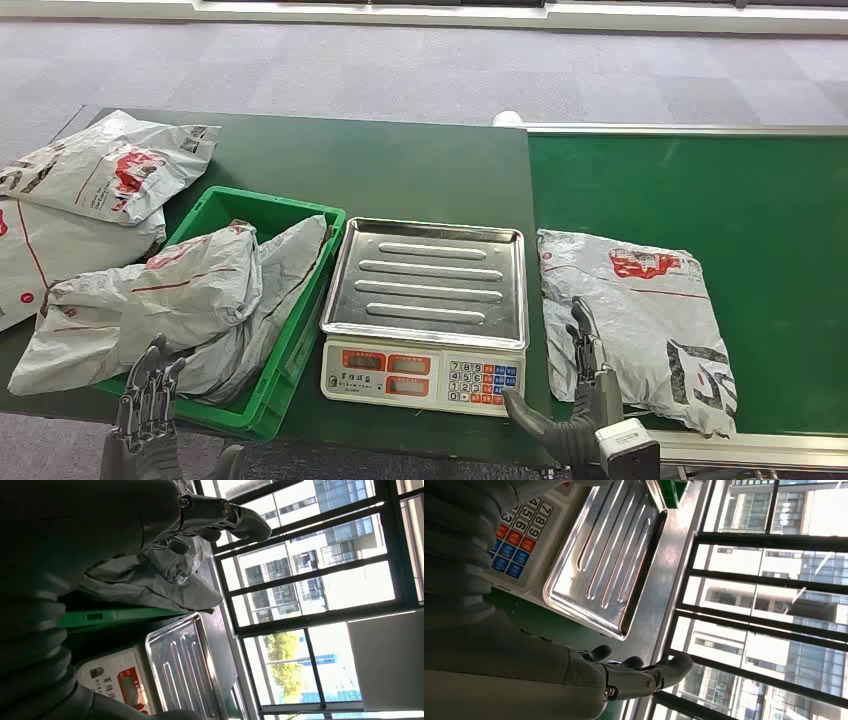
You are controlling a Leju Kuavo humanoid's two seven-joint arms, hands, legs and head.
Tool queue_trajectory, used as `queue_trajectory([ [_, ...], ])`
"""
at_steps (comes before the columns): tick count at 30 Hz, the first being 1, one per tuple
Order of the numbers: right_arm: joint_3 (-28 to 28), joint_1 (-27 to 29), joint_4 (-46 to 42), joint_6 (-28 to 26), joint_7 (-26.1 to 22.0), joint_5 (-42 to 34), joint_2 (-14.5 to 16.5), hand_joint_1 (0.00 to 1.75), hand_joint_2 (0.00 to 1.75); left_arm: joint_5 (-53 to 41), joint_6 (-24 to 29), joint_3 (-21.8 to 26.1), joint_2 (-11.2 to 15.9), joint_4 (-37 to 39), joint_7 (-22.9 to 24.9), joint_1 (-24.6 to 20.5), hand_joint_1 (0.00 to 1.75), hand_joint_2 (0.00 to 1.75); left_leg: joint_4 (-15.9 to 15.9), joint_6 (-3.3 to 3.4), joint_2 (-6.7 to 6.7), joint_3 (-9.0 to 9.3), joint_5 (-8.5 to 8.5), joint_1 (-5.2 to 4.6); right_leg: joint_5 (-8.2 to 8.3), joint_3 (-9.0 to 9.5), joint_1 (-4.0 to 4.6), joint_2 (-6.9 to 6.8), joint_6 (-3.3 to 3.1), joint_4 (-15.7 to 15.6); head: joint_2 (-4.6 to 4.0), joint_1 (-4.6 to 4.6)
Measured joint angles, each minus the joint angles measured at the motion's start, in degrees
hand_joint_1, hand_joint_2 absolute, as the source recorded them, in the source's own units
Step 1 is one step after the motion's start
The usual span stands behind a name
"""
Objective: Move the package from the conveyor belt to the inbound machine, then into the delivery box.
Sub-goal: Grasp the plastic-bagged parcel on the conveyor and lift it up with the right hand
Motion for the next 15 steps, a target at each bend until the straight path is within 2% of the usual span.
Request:
queue_trajectory([
  [5, -0.44, 0.14, -0.14, -1.1, 0.31, 1.83, 0.01, 0.0, 1.75, -0.05, -0.13, 0.05, -0.21, -0.02, -0.1, 0.12, 0.0, 1.75, 0.0, 0.0, 0.0, 0.0, 0.0, 0.0, 0.0, 0.0, 0.0, 0.0, 0.0, 0.0, 0.0, 0.0],
  [8, -1.98, -0.19, -0.15, -6.38, 3.83, 13.01, 0.19, 0.0, 1.75, -0.46, -0.28, 0.1, -0.27, -0.56, -0.55, 0.15, 0.0, 1.75, 0.0, 0.0, 0.0, -0.02, 0.0, 0.0, 0.0, 0.01, -0.01, 0.0, 0.0, 0.0, 0.0, 0.0],
  [11, -6.24, -2.82, 0.28, -8.22, 11.92, 27.49, 0.45, 0.0, 1.75, -1.05, -0.27, 0.11, -0.25, -1.94, -0.52, -0.12, 0.0, 1.75, 0.0, 0.01, 0.03, -0.3, -0.02, 0.0, 0.01, 0.04, -0.02, 0.03, 0.0, 0.0, 0.0, -0.01],
  [13, -10.83, -7.48, 3.18, -5.06, 21.29, 39.62, 0.53, 0.0, 1.75, -1.2, 0.33, 0.03, -0.17, -2.93, 0.21, -0.55, 0.0, 1.75, 0.0, 0.02, 0.12, -0.37, -0.03, 0.0, 0.06, 0.07, -0.02, 0.1, 0.01, 0.0, 0.0, -0.01],
  [15, -15.75, -14.01, 10.2, -1.65, 30.78, 50.31, 0.37, 0.0, 1.75, -0.97, 1.37, -0.14, -0.06, -3.4, 1.1, -0.95, 0.0, 1.75, 0.01, 0.1, 0.21, -0.22, 0.03, -0.01, 0.16, 0.08, -0.07, 0.15, 0.06, -0.01, 0.0, -0.01],
])
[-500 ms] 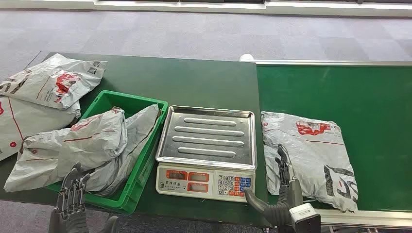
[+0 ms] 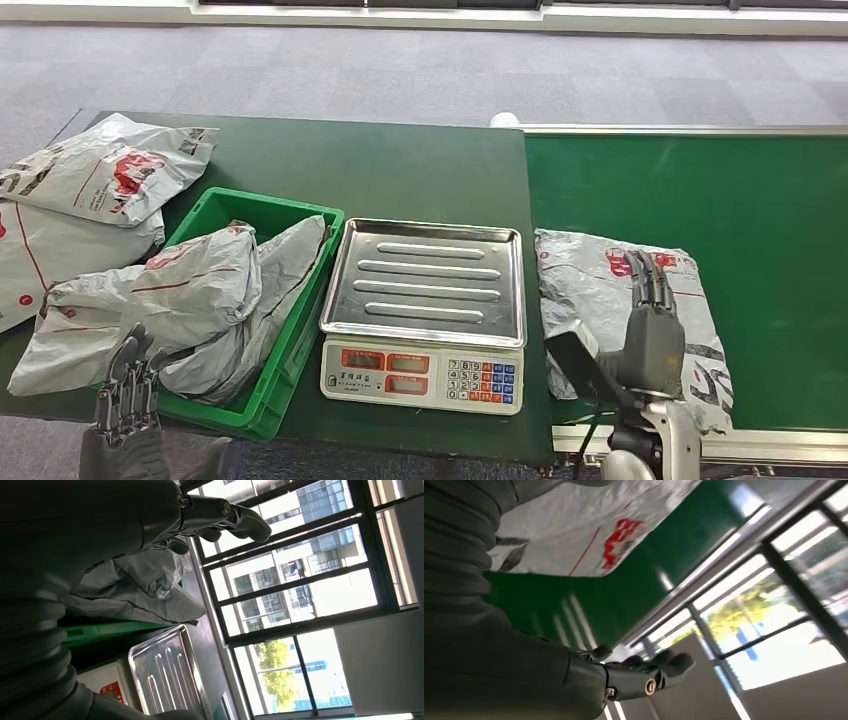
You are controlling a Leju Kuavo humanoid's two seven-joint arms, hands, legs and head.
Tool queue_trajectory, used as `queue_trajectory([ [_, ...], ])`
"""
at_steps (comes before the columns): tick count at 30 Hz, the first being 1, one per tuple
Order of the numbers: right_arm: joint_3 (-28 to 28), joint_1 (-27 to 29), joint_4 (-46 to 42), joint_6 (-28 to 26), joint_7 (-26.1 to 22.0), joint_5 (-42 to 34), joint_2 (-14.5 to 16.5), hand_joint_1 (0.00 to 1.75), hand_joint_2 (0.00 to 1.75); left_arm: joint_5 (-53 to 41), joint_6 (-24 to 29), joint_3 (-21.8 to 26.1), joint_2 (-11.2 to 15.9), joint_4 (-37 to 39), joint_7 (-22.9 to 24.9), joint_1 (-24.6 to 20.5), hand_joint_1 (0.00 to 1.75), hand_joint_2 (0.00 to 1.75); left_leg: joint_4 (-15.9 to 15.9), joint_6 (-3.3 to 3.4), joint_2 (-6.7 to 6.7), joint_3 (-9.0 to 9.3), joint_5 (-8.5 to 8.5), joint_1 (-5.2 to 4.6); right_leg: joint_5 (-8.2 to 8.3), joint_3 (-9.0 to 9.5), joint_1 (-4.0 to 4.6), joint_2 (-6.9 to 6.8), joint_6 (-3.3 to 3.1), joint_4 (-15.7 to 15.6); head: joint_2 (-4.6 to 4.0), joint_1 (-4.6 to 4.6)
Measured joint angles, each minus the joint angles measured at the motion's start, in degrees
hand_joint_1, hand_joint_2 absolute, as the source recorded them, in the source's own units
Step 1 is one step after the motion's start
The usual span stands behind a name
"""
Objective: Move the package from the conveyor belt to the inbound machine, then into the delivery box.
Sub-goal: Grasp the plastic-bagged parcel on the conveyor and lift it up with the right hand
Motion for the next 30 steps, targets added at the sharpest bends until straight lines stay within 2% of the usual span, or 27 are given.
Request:
queue_trajectory([
  [2, -4.11, -6.24, 8.81, 1.67, 4.61, 4.83, -0.49, 0.0, 1.75, 0.42, 0.79, -0.11, 0.14, -0.06, 0.52, -0.15, 0.0, 1.75, 0.03, 0.12, -0.06, 0.18, 0.17, -0.02, 0.14, -0.03, -0.07, -0.05, 0.1, 0.0, 0.0, 0.0],
  [5, -8.48, -14.0, 21.42, 3.34, 7.18, 7.18, -1.07, 0.0, 1.75, 1.07, 1.0, -0.15, 0.34, -0.04, 1.0, -0.21, 0.0, 1.75, 0.07, 0.11, -0.19, 0.23, 0.35, -0.07, 0.32, -0.11, -0.11, -0.12, 0.13, 0.0, 0.0, -0.01],
  [8, -11.67, -17.68, 29.41, 4.03, 8.78, 8.59, -1.19, 0.0, 1.75, 1.58, 0.42, -0.09, 0.41, -0.01, 1.32, -0.28, 0.0, 1.75, 0.07, 0.1, -0.34, 0.18, 0.36, -0.08, 0.31, -0.11, -0.1, -0.23, 0.13, 0.01, 0.0, -0.01],
  [18, -17.69, -19.43, 39.97, 11.42, 11.28, 6.75, -1.63, 0.0, 1.75, 1.9, -2.62, -0.04, 0.48, 1.33, 2.4, -1.83, 0.0, 1.75, 0.06, 0.11, -0.35, 0.04, 0.35, -0.08, 0.24, -0.25, -0.11, -0.23, 0.12, 0.01, 0.0, 0.0],
  [23, -18.88, -20.69, 45.22, 19.9, 15.25, 7.39, -2.34, 0.0, 1.75, 1.97, -3.27, -0.04, 0.8, 2.21, 3.23, -2.68, 0.0, 1.75, 0.06, 0.11, -0.36, 0.07, 0.35, -0.08, 0.25, -0.22, -0.11, -0.24, 0.12, 0.0, 0.0, 0.0],
  [26, -19.9, -22.18, 49.84, 24.07, 14.14, 5.42, -2.97, 0.0, 1.75, 2.1, -3.16, -0.04, 1.04, 3.2, 3.37, -3.34, 0.0, 1.75, 0.07, 0.1, -0.31, 0.22, 0.33, -0.08, 0.25, -0.1, -0.08, -0.18, 0.12, -0.02, 0.0, 0.0],
  [30, -20.92, -23.89, 53.65, 25.39, 13.12, 4.36, -3.46, 0.04, 1.75, 2.17, -3.14, -0.04, 1.26, 4.19, 3.34, -3.71, 0.0, 1.75, 0.06, 0.13, -0.21, 0.58, 0.17, -0.02, 0.17, 0.19, -0.02, -0.08, 0.15, -0.09, 0.0, -0.01],
])
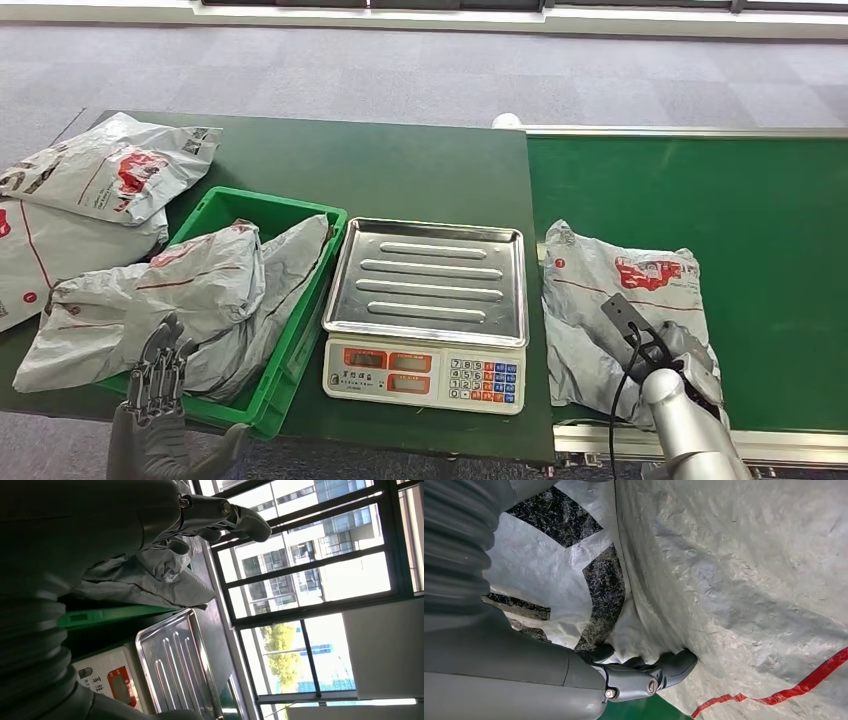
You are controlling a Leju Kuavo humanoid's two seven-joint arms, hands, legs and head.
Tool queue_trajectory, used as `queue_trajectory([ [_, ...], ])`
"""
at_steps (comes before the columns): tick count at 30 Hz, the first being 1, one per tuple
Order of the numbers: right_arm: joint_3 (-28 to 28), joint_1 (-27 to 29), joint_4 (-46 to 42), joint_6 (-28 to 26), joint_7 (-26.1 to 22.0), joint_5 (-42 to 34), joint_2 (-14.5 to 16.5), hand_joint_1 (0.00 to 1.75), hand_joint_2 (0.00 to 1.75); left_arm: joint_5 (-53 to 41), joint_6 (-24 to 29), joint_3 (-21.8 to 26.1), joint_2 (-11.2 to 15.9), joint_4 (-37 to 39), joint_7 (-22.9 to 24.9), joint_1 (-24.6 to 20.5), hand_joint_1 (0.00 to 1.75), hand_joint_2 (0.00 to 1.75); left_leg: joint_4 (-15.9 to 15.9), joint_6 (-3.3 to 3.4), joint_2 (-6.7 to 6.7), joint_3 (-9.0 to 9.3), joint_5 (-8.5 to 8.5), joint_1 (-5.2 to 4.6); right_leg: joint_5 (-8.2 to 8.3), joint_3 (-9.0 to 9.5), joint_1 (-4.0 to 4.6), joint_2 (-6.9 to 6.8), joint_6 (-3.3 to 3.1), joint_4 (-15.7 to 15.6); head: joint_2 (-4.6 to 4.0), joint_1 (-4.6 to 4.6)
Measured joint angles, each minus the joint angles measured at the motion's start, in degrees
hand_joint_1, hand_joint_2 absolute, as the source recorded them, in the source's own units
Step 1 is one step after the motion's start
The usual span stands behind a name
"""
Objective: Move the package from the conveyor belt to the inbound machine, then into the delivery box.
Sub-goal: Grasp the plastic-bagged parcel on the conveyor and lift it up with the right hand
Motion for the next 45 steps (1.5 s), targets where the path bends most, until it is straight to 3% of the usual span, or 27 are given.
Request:
queue_trajectory([
  [4, -0.56, -0.89, 1.89, 0.72, -0.79, -0.83, -0.08, 1.75, 1.75, 0.0, 0.12, 0.0, 0.14, 0.68, -0.02, -0.1, 0.0, 1.75, 0.01, 0.03, 0.01, 0.18, -0.02, 0.04, -0.04, 0.25, -0.01, -0.01, 0.09, -0.08, 0.0, 0.01],
  [10, -1.52, -1.12, 3.34, 3.41, -5.32, -5.28, -0.79, 1.75, 1.75, -0.19, -0.21, 0.02, 0.42, 1.59, -0.46, -0.82, 0.0, 1.75, 0.05, 0.14, 0.01, 0.28, 0.04, 0.06, 0.11, 0.44, -0.02, -0.01, 0.21, -0.21, 0.0, 0.01],
  [20, -1.63, -0.9, 2.65, 1.4, -5.75, -8.9, -1.53, 1.75, 1.75, -0.41, -1.82, 0.25, 0.42, 2.1, -0.51, -1.36, 0.0, 1.75, 0.1, 0.2, -0.05, 0.23, 0.04, 0.06, 0.12, 0.5, 0.02, -0.08, 0.26, -0.22, 0.0, 0.01],
  [25, -1.66, 3.29, -6.29, -3.27, -7.8, -14.24, -0.78, 1.75, 1.75, -1.35, -4.29, 1.21, -0.74, 1.95, -1.09, -1.4, 0.0, 1.75, 0.1, 0.19, -0.29, -0.18, 0.09, 0.04, 0.13, 0.27, -0.01, -0.31, 0.27, -0.17, 0.0, 0.01],
  [32, -2.47, 8.25, -22.2, -3.92, -8.52, -17.28, 0.08, 1.75, 1.75, -2.27, -6.29, 2.49, -2.45, 1.94, -1.98, -1.8, 0.0, 1.75, 0.1, 0.17, -0.3, -0.37, 0.1, 0.02, 0.12, 0.04, -0.04, -0.28, 0.26, -0.16, 0.0, 0.02],
  [45, -3.74, 10.06, -28.82, -4.95, -9.74, -17.85, 0.72, 1.75, 1.75, -2.32, -6.39, 3.35, -3.24, 1.96, -2.08, -1.97, 0.0, 1.75, 0.1, 0.17, -0.28, -0.44, 0.1, 0.02, 0.12, -0.05, -0.04, -0.27, 0.27, -0.16, 0.0, 0.02],
])
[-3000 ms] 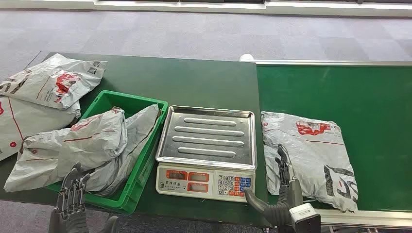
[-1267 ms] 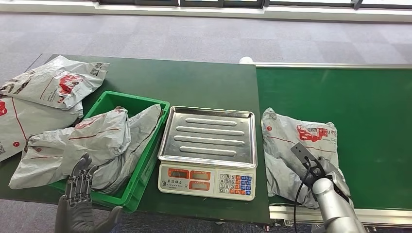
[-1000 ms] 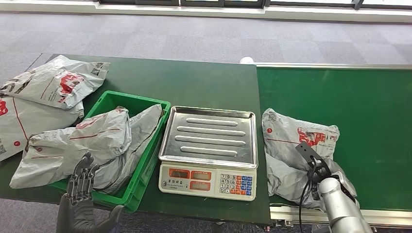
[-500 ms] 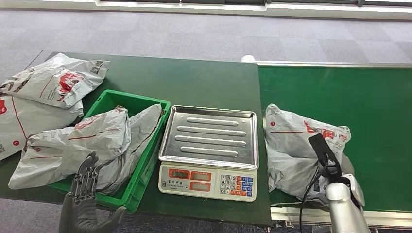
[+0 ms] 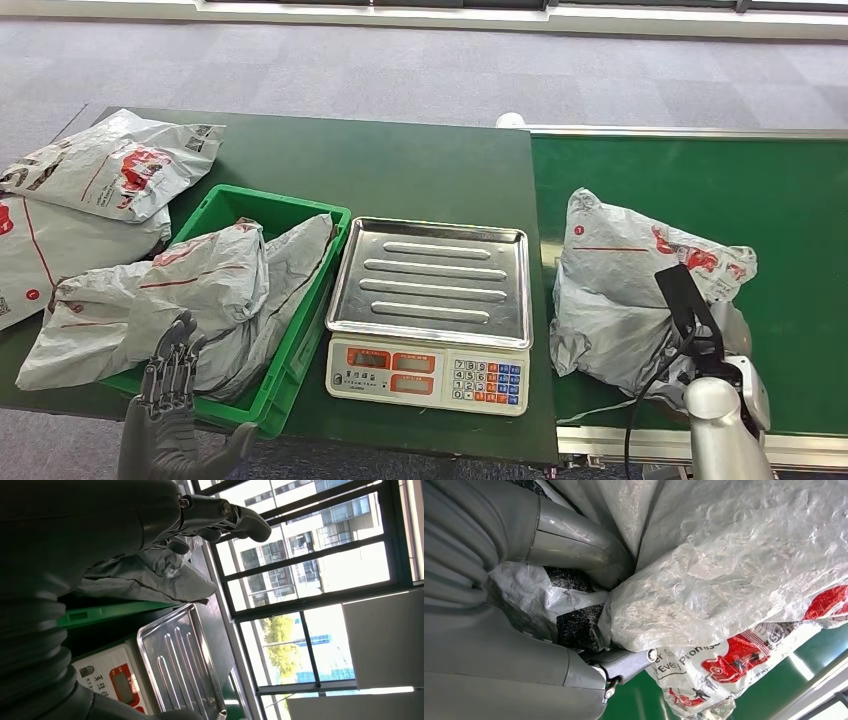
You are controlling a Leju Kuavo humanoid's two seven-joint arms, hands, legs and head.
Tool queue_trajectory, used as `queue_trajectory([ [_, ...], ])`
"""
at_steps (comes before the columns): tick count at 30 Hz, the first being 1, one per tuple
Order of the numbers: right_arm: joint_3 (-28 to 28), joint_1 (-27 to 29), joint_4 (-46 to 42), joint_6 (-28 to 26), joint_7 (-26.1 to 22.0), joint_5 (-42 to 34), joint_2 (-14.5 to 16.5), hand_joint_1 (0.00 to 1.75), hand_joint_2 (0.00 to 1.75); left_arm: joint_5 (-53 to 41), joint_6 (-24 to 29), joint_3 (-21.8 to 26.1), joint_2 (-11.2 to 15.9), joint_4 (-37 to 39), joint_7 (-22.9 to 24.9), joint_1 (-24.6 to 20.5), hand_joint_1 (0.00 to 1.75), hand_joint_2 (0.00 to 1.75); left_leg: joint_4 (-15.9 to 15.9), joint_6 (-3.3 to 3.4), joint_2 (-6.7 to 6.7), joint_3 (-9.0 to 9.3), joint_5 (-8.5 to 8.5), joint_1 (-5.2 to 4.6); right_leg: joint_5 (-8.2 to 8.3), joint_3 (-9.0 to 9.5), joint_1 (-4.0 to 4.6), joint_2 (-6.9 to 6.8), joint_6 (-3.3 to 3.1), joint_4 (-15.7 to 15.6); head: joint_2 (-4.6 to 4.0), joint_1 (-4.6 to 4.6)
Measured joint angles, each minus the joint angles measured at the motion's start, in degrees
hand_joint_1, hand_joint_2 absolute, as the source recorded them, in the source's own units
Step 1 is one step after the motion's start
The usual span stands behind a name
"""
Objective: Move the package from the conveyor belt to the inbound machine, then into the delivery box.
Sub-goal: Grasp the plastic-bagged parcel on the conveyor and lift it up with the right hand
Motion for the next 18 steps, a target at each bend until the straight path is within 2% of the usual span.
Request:
queue_trajectory([
  [18, -0.84, 0.48, -1.23, -0.68, -0.42, -0.17, 0.49, 1.75, 1.75, 0.0, -0.06, 0.15, -0.1, 0.1, -0.16, -0.1, 0.0, 1.75, 0.0, 0.0, 0.0, -0.01, 0.0, 0.0, 0.0, -0.01, 0.0, 0.0, 0.0, 0.0, 0.0, 0.0],
])
